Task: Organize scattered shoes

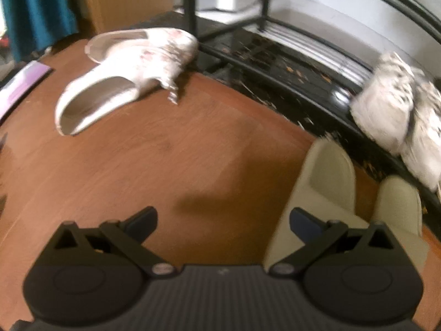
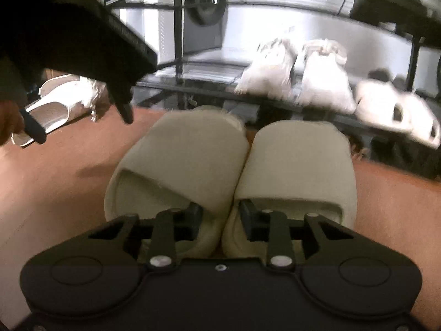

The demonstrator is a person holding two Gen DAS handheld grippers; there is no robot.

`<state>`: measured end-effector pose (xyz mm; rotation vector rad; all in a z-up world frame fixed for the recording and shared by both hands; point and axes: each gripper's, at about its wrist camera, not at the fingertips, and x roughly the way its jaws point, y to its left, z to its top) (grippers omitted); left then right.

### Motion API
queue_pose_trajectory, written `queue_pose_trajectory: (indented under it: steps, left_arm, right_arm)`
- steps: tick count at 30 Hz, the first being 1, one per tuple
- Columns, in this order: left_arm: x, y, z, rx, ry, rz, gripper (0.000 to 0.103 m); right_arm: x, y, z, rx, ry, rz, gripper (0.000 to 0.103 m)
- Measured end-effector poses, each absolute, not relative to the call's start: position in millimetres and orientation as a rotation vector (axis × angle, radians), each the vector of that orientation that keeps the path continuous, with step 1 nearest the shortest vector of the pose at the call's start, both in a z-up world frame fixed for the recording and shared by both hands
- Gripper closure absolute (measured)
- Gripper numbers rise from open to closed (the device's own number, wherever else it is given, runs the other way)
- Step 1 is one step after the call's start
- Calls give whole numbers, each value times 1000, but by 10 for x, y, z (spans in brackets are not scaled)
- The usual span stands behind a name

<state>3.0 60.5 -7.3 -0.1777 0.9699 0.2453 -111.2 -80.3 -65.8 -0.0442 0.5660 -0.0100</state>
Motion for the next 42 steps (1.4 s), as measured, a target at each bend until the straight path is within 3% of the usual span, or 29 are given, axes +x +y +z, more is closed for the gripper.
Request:
queue_pose_trajectory:
  steps: [4,14,20,26,29,31,33,42]
  left_arm:
    - [10,715,-17,-208,916,325,1]
    - [-21,800,20,-237,918,348,1]
    - [-78,783,85,-225,898,320,1]
    - [-71,788,59,-225,914,325,1]
    - [-40,773,20,-215,930,328,1]
    - [-28,761,7,-208,935,325,1]
    - [-30,754,1,-206,936,322,1]
    - [-17,727,-30,-194,944,316,1]
  right_arm:
    - [-1210,-926,-512,13,567,-62,81]
    - [-1697,-1088,-66,193,655,-94,82]
    - [-1736,-1195,-132,287,715,-96,80]
    - [-1415,-1259,-364,353,815,31,74]
    - [-1279,-1125,-481,222,833,75,63]
    - [-1254,-1042,-555,157,823,89,45]
    - [-1240,-943,-634,91,797,103,38]
    - [-1225,-756,-847,-19,643,81,36]
